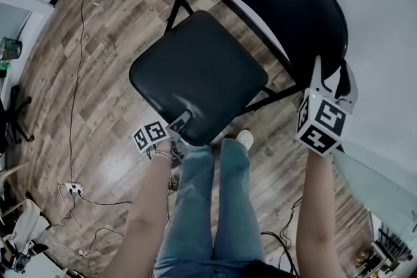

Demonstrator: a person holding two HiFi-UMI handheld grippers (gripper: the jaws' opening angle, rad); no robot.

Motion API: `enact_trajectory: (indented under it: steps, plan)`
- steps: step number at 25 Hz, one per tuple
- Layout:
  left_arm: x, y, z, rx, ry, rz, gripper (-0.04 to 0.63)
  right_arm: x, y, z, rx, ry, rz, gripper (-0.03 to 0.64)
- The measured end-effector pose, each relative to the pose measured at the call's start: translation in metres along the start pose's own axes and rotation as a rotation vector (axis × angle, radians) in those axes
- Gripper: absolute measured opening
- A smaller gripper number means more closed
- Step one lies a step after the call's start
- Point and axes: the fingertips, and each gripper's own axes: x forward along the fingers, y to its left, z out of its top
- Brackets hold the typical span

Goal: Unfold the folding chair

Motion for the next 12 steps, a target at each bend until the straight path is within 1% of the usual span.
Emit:
enact_trajectory:
  steps: [4, 7, 12]
  plan:
    - [0.006, 0.013, 0.002, -0.008, 0.008, 0.0, 0.372, 0.007, 0.005, -0.007, -0.005, 0.013, -0.005, 0.219]
    - [0.01, 0.014, 0.005, -0.004, 0.009, -0.008, 0.374, 0.015, 0.004, -0.01, -0.017, 0.028, -0.027, 0.218]
    - [0.014, 0.013, 0.008, 0.009, 0.016, -0.01, 0.378, 0.029, -0.003, -0.019, -0.014, 0.085, -0.046, 0.215]
